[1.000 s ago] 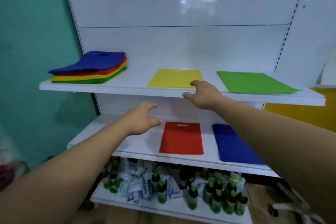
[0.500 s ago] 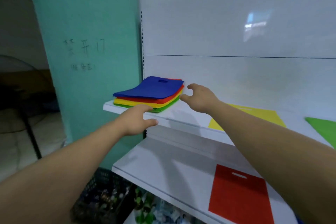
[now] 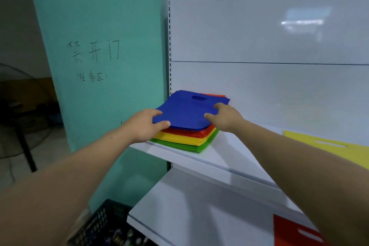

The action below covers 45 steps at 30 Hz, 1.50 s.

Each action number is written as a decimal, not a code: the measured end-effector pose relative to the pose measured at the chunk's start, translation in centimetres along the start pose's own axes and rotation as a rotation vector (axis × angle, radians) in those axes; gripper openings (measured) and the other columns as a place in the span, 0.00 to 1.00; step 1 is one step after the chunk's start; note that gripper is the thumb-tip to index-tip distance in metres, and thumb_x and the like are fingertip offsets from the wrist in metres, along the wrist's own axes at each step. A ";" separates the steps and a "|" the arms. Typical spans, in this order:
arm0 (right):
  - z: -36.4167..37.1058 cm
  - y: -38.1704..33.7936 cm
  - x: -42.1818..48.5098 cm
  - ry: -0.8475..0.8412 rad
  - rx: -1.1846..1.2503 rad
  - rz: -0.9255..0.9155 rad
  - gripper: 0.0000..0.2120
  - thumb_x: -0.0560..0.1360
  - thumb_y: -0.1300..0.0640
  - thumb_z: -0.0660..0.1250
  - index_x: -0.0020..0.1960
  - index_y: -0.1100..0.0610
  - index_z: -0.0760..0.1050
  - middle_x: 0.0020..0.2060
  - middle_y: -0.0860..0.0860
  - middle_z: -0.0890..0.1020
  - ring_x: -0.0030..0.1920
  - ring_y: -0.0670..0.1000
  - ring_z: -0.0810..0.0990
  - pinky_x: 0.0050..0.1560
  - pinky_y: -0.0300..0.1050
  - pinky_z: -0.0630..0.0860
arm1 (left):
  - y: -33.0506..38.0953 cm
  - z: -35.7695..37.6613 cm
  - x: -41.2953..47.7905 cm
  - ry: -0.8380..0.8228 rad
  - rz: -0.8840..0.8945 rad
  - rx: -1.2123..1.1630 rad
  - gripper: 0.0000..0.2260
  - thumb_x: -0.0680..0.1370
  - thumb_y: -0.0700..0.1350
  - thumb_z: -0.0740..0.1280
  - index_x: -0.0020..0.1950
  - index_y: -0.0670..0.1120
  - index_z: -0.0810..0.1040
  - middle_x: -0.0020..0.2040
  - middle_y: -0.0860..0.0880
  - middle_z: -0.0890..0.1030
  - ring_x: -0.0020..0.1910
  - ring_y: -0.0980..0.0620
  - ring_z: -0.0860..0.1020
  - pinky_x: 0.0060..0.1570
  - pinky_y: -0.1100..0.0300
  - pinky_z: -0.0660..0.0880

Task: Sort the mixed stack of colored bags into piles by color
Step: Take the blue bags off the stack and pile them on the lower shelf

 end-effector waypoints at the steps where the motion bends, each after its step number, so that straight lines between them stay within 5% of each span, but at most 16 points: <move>1: 0.5 0.3 1.0 0.014 -0.018 0.030 0.33 0.78 0.41 0.59 0.76 0.59 0.58 0.72 0.55 0.67 0.68 0.57 0.69 0.64 0.47 0.67 | -0.6 0.0 1.5 -0.003 0.013 0.003 0.28 0.76 0.60 0.63 0.72 0.49 0.67 0.73 0.49 0.67 0.71 0.49 0.66 0.68 0.55 0.62; 10: 3.0 3.3 5.7 0.101 -0.077 0.426 0.32 0.77 0.39 0.61 0.68 0.62 0.63 0.61 0.58 0.75 0.59 0.59 0.74 0.50 0.46 0.69 | -4.6 2.6 13.3 -0.161 0.235 -0.006 0.21 0.78 0.49 0.65 0.70 0.45 0.70 0.71 0.46 0.69 0.70 0.49 0.67 0.65 0.62 0.61; 14: 3.3 3.2 5.3 0.166 -0.041 0.485 0.31 0.75 0.43 0.67 0.68 0.61 0.64 0.63 0.57 0.74 0.60 0.58 0.74 0.52 0.46 0.70 | -5.9 5.3 15.0 -0.372 0.246 0.020 0.28 0.76 0.57 0.66 0.73 0.48 0.66 0.74 0.48 0.64 0.72 0.49 0.64 0.68 0.60 0.59; 18: 2.5 2.7 4.5 0.296 0.040 0.495 0.26 0.76 0.59 0.66 0.72 0.57 0.62 0.60 0.56 0.75 0.55 0.56 0.75 0.48 0.46 0.72 | -6.4 6.4 15.1 -0.462 0.265 0.034 0.30 0.76 0.63 0.62 0.74 0.50 0.66 0.74 0.49 0.64 0.72 0.48 0.64 0.69 0.57 0.60; 28: -3.0 -3.3 0.3 0.700 0.156 0.167 0.17 0.81 0.61 0.55 0.69 0.54 0.68 0.56 0.51 0.73 0.52 0.49 0.71 0.52 0.42 0.70 | -7.2 5.3 14.7 -0.421 0.216 -0.094 0.46 0.64 0.70 0.68 0.76 0.53 0.57 0.75 0.50 0.62 0.72 0.48 0.64 0.71 0.50 0.60; 31: -5.8 -4.0 -2.5 0.834 0.261 0.078 0.15 0.81 0.61 0.57 0.66 0.52 0.70 0.52 0.48 0.73 0.49 0.50 0.73 0.51 0.43 0.72 | -6.0 3.5 13.4 -0.374 0.172 -0.512 0.36 0.70 0.53 0.74 0.74 0.49 0.63 0.71 0.47 0.68 0.68 0.48 0.69 0.67 0.55 0.66; 36: -9.8 -2.4 -7.6 0.946 0.456 0.025 0.15 0.80 0.61 0.58 0.58 0.42 0.70 0.46 0.41 0.72 0.38 0.48 0.74 0.39 0.41 0.70 | -2.8 -0.7 9.3 -0.173 0.199 -1.009 0.18 0.75 0.34 0.68 0.62 0.49 0.75 0.56 0.48 0.76 0.49 0.55 0.77 0.44 0.62 0.75; 41: -11.9 0.6 -12.8 0.965 0.475 0.080 0.16 0.80 0.61 0.58 0.60 0.42 0.69 0.50 0.44 0.72 0.34 0.46 0.73 0.35 0.38 0.70 | 0.6 0.0 4.0 -0.142 0.255 -1.049 0.19 0.77 0.33 0.65 0.59 0.55 0.76 0.55 0.52 0.80 0.49 0.53 0.81 0.51 0.53 0.79; 45: -11.0 4.2 -16.4 0.890 0.402 0.187 0.17 0.79 0.56 0.62 0.67 0.45 0.68 0.55 0.42 0.72 0.48 0.39 0.72 0.48 0.35 0.69 | 3.1 2.0 0.3 -0.071 0.336 -0.940 0.20 0.77 0.35 0.65 0.64 0.55 0.73 0.56 0.58 0.77 0.49 0.66 0.77 0.48 0.64 0.77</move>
Point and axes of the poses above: each hand's wrist, its own x-axis towards the middle knuckle, its own z-axis out of the palm, y = z × x, the point moved 10 cm from there along x, towards the middle knuckle
